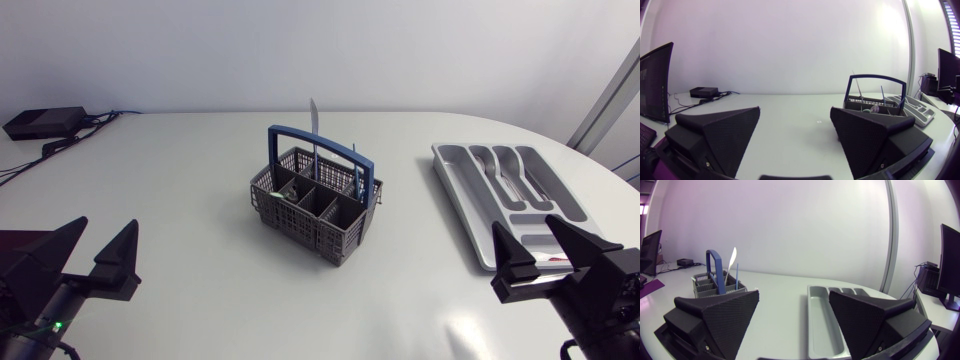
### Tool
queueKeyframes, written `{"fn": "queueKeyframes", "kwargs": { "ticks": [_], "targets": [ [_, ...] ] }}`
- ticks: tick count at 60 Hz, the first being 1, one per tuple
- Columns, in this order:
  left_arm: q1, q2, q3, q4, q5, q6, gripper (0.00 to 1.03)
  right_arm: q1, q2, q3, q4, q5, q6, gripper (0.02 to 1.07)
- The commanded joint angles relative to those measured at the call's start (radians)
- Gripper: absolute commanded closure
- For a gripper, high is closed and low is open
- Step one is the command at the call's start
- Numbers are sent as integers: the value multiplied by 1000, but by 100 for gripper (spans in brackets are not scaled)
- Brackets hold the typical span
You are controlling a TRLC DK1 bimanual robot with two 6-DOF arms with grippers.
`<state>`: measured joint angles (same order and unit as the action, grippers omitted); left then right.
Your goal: Unload the cutlery basket into the drawer organizer.
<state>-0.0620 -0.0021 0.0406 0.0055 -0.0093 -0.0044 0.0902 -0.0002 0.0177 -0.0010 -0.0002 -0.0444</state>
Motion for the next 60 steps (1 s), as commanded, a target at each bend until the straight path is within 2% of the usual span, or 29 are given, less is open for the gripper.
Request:
{"fn": "queueKeyframes", "kwargs": {
  "ticks": [1, 31, 44, 60],
  "targets": [
    [-2, -12, -39, -9, -8, -26, 4, -3, -6, -19, -5, -3, 15, 6],
    [-16, 7, 24, 62, -14, -34, 5, 0, -4, -12, 19, 20, 15, 6],
    [-24, 96, 73, 82, -14, -48, 5, 9, 26, 25, 33, 26, 15, 7],
    [-42, 337, 216, 100, -14, -101, 6, 22, 223, 108, 111, 46, 15, 7]
  ]
}}
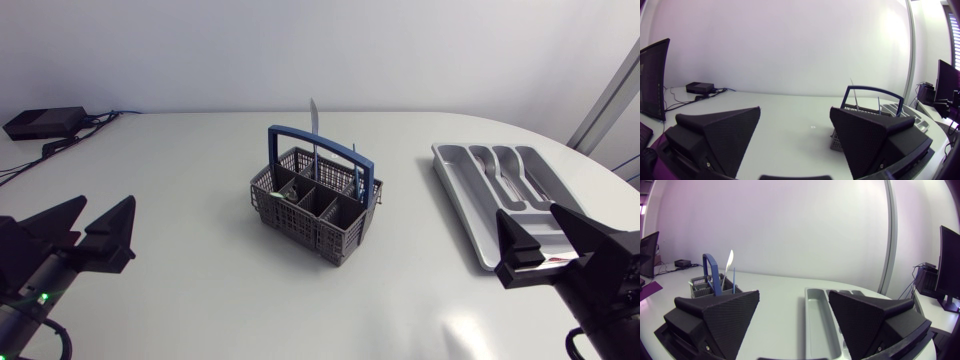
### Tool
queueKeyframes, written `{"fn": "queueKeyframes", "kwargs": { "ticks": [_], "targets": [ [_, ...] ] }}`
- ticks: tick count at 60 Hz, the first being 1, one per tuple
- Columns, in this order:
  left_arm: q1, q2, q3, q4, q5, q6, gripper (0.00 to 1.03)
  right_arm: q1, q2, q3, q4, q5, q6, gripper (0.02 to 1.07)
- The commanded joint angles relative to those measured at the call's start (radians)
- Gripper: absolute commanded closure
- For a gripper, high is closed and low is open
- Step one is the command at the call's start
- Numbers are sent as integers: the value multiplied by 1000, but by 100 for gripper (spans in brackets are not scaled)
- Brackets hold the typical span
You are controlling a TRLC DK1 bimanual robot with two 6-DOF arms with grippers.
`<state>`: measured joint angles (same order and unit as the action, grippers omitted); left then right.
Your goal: Unload the cutlery basket into the drawer organizer.
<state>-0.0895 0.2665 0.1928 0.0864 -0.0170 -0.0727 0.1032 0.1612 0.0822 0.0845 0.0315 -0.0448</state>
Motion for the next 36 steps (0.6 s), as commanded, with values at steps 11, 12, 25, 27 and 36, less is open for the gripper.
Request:
{"fn": "queueKeyframes", "kwargs": {
  "ticks": [11, 12, 25, 27, 36],
  "targets": [
    [-50, 257, 189, -10, -9, -36, 8, 21, 242, 106, 47, 22, 19, 7],
    [-53, 275, 206, -22, -9, -36, 9, 21, 256, 111, 49, 22, 19, 7],
    [-128, 537, 405, -198, -8, 33, 10, 33, 397, 176, 31, 27, 25, 7],
    [-136, 577, 436, -224, -8, 53, 10, 39, 408, 191, 6, 33, 23, 7],
    [-213, 714, 530, -293, -3, 139, 10, 59, 492, 277, -115, 34, 10, 7]
  ]
}}
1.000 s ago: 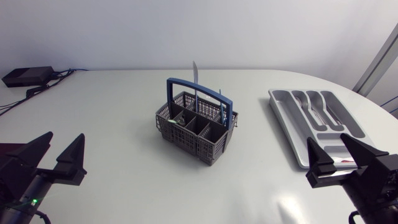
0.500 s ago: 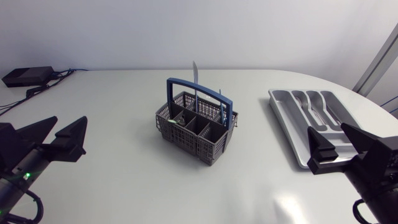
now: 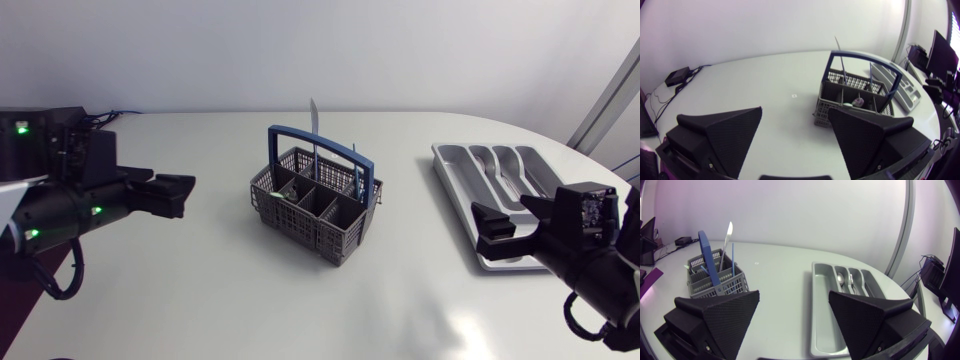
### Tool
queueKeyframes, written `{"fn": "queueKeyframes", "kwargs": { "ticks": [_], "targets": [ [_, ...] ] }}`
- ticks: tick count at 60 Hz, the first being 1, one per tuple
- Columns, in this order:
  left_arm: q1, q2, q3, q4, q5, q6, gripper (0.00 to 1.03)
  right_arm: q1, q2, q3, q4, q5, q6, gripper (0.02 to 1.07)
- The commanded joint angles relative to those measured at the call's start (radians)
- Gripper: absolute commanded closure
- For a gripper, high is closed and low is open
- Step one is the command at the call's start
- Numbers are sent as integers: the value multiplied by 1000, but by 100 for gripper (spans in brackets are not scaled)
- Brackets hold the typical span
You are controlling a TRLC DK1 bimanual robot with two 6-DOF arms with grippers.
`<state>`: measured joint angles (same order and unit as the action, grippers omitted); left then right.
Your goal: Unload the cutlery basket into the drawer organizer.
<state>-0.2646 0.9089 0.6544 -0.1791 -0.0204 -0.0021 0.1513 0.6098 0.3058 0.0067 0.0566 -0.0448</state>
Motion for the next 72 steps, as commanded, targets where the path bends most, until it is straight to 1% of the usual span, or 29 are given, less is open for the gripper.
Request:
{"fn": "queueKeyframes", "kwargs": {
  "ticks": [1, 2, 3, 4, 5, 7, 10, 14, 17, 19, 20, 22, 24, 25, 29, 33, 38, 40, 41, 42, 46, 49, 54, 55, 57, 66, 72],
  "targets": [
    [-41, 79, 74, -34, 0, 80, 10, 11, 50, 58, -43, 9, 10, 7],
    [-44, 91, 83, -43, 0, 97, 10, 13, 62, 69, -54, 9, 10, 7],
    [-58, 120, 106, -59, 0, 146, 11, 14, 73, 78, -68, 9, 10, 7],
    [-61, 125, 111, -60, 0, 160, 12, 16, 90, 93, -85, 11, 10, 7],
    [-68, 148, 125, -57, 0, 218, 13, 16, 102, 101, -96, 11, 10, 7],
    [-70, 170, 137, -51, 0, 284, 13, 16, 128, 125, -126, 11, 10, 7],
    [-68, 214, 162, -48, -1, 310, 13, 16, 163, 154, -155, 12, 10, 7],
    [-67, 283, 200, -80, -1, 392, 12, 24, 209, 191, -197, 9, -18, 7],
    [-81, 320, 202, -82, -1, 467, 10, 39, 215, 197, -205, 9, -53, 7],
    [-90, 326, 192, -74, -1, 501, 10, 53, 214, 199, -209, 8, -89, 7],
    [-101, 331, 174, -49, 0, 548, 10, 62, 214, 199, -212, 8, -106, 7],
    [-117, 335, 148, 6, -1, 597, 10, 76, 214, 202, -221, 6, -130, 7],
    [-120, 341, 142, 23, -1, 616, 10, 83, 215, 207, -235, 2, -159, 7],
    [-127, 354, 140, 32, -1, 646, 10, 91, 219, 210, -252, 0, -190, 7],
    [-151, 367, 140, 43, -1, 722, 10, 122, 226, 213, -287, -9, -297, 7],
    [-165, 387, 146, 47, 0, 781, 10, 140, 231, 211, -286, -12, -303, 7],
    [-176, 418, 172, 47, 2, 858, 10, 156, 232, 210, -294, -54, -317, 7],
    [-179, 427, 185, 50, 11, 901, 14, 162, 232, 210, -295, -74, -320, 7],
    [-179, 429, 186, 50, 13, 904, 15, 165, 232, 210, -295, -78, -319, 7],
    [-180, 436, 197, 49, 27, 932, 19, 168, 232, 210, -295, -81, -319, 7],
    [-182, 449, 214, 44, 51, 984, 28, 185, 239, 210, -292, -83, -319, 7],
    [-186, 450, 217, 50, 60, 1016, 31, 192, 245, 207, -286, -83, -319, 7],
    [-188, 464, 234, 52, 93, 1061, 45, 192, 255, 200, -271, -83, -319, 7],
    [-188, 464, 234, 53, 100, 1073, 47, 192, 258, 200, -269, -81, -319, 7],
    [-188, 467, 235, 53, 117, 1085, 49, 192, 263, 197, -264, -81, -319, 7],
    [-197, 501, 243, 67, 125, 1116, 49, 192, 285, 185, -244, -81, -320, 7],
    [-202, 524, 244, 96, 125, 1151, 49, 192, 292, 184, -238, -81, -320, 7]
  ]
}}
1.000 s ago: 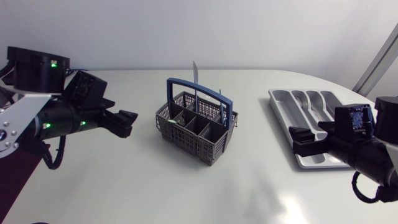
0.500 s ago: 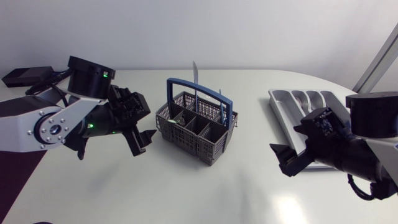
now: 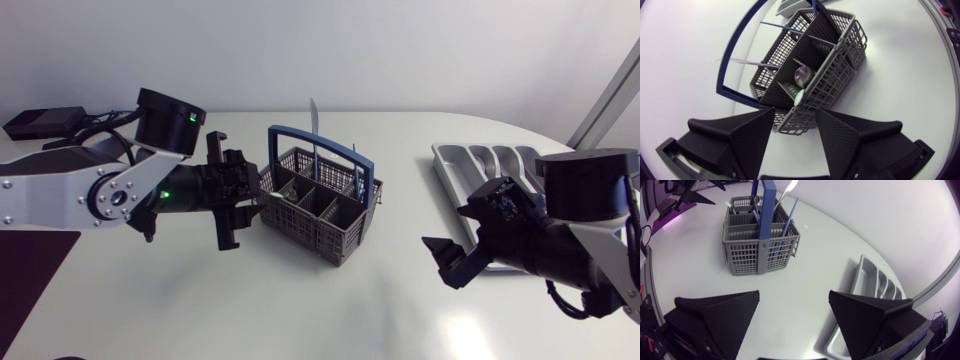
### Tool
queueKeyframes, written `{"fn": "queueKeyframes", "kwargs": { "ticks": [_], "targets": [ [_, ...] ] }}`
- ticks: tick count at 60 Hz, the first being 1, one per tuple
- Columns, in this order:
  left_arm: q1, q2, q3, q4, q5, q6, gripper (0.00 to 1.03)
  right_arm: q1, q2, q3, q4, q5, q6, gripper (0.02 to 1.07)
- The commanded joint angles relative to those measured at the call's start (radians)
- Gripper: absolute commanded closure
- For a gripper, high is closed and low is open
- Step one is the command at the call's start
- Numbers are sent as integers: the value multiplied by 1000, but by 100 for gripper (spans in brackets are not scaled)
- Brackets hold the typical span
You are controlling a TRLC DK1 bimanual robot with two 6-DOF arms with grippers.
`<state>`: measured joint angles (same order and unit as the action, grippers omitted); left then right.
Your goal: Unload the cutlery basket into the drawer organizer.
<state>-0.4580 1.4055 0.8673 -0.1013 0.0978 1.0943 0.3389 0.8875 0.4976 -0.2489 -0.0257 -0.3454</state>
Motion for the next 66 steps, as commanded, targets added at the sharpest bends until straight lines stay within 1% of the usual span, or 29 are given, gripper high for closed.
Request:
{"fn": "queueKeyframes", "kwargs": {
  "ticks": [1, 5, 8, 16, 22, 25, 27, 61, 63, 64, 65, 66],
  "targets": [
    [-8, 27, 32, 18, 6, 55, 49, 5, 14, -8, 17, 1, -20, 7],
    [-11, 43, 41, 32, 6, 67, 49, 8, 22, -11, 26, 1, -20, 7],
    [-15, 55, 50, 35, 6, 87, 54, 17, 25, -10, 28, 1, -20, 7],
    [-11, 79, 68, 43, 6, 104, 54, 72, 27, -1, 28, 43, -18, 7],
    [-11, 101, 75, 64, 6, 116, 54, 91, 50, 12, 39, 53, -18, 7],
    [-11, 113, 79, 71, 6, 122, 60, 94, 65, 16, 42, 53, -17, 7],
    [-13, 119, 82, 71, 6, 128, 62, 95, 73, 19, 48, 52, -17, 7],
    [-28, 201, 141, 69, 19, 202, 63, 123, 133, 22, 77, 61, -17, 7],
    [-30, 205, 147, 68, 17, 205, 69, 124, 133, 21, 77, 63, -18, 7],
    [-30, 207, 148, 68, 17, 207, 69, 124, 133, 19, 77, 63, -18, 7],
    [-31, 210, 154, 64, 17, 214, 73, 124, 133, 19, 77, 63, -18, 7],
    [-31, 213, 157, 61, 17, 223, 75, 126, 133, 18, 77, 63, -18, 7]
  ]
}}
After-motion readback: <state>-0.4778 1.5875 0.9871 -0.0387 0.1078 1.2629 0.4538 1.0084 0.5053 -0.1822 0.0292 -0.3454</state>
